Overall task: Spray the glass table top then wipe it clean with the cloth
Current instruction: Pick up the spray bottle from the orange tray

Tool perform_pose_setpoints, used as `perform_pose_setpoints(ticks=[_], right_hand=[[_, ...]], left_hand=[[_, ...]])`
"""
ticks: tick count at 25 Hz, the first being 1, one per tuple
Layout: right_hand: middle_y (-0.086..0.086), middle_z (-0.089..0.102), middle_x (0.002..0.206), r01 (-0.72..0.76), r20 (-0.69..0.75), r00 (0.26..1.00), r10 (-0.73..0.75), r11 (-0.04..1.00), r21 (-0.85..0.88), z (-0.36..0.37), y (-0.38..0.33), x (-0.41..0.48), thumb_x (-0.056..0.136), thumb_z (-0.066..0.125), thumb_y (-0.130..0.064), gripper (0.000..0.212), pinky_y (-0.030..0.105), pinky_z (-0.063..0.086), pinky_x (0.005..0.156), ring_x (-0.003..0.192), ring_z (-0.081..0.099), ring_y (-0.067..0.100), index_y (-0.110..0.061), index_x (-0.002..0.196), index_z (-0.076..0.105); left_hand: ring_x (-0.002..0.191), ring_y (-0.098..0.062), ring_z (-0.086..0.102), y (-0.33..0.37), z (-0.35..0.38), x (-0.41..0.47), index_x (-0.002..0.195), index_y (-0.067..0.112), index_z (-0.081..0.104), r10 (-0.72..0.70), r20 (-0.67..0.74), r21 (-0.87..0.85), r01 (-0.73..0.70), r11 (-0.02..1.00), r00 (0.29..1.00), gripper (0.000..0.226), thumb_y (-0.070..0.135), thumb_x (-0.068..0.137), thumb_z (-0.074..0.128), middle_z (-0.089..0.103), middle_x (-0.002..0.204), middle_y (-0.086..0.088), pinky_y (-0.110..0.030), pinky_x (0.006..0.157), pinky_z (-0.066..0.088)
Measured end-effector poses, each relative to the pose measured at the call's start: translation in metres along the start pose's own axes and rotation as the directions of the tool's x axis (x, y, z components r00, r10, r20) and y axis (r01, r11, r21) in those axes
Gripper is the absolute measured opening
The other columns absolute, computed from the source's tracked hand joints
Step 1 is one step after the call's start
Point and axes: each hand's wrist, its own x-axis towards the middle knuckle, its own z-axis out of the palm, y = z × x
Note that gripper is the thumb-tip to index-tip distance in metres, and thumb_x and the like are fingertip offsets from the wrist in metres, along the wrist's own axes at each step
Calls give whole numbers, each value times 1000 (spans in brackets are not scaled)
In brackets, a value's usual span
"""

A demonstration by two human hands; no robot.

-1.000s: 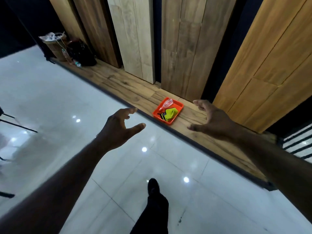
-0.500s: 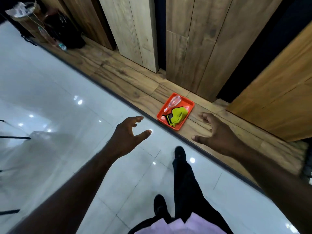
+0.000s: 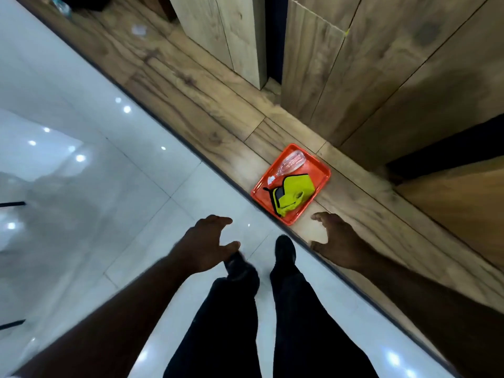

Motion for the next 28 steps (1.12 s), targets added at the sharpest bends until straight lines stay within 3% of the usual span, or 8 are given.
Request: perform_pose_setpoints(ticks=[4,8,13,16,18,23,25,28], right_hand=[[15,55,144,24,164,986,12,976,-217,26,31,132,90,82,-34,75,48,51,108,136,56,37,-15,153,46],[13,41,161,63,204,979,20,917,-393,68,59,256,95,76,-36,84,49,48,112,148,46,38,-18,163,31],[22,62,145,260,131,963,-236,679,-686,105,81,430,75,77,-13,80,51,56,102,132,63,43,-3,151,53],[25,57,153,281,122,945,-305,561,-779,120,83,509,82,51,-9,71,56,39,119,147,52,43,1,153,51],[21,56,153,275,142,949,-282,519,-809,133,81,545,89,56,-9,64,54,30,124,149,47,40,-3,152,49],[11,70,129,342,255,929,-268,360,-868,152,93,574,90,72,-32,37,51,38,117,127,62,36,-19,125,71],[4,74,115,323,234,912,-338,240,-915,147,94,569,91,61,-33,26,46,48,108,112,69,31,-24,107,79],[-3,69,128,281,223,925,-309,160,-946,132,102,557,100,43,-31,40,45,44,114,121,66,24,-36,122,76]], left_hand=[[142,-23,47,-24,19,132,152,26,45,8,156,80,-21,997,988,66,56,96,63,51,152,-1,-38,116,41],[139,-27,50,-51,61,267,149,21,49,-25,286,104,-5,995,958,64,54,96,63,53,150,-6,-44,112,46],[128,-24,57,-94,109,402,144,16,55,-52,206,-86,71,994,977,57,47,97,67,60,141,-6,-33,104,48],[124,-21,60,-124,132,439,143,19,58,-44,204,-95,64,993,978,56,46,95,68,62,139,-4,-32,103,48],[116,-17,61,-149,144,454,142,24,58,-51,200,-108,73,991,979,56,49,93,70,63,136,-1,-32,104,49],[106,-13,64,-175,151,465,133,28,62,-130,126,-208,154,966,983,55,59,89,71,66,124,8,-26,91,48],[107,-12,64,-172,146,460,130,29,63,-158,99,-249,178,952,983,52,60,88,70,66,123,9,-25,88,48],[100,-8,67,-156,140,451,125,30,64,-159,96,-331,183,926,983,47,59,89,70,67,119,12,-20,73,50]])
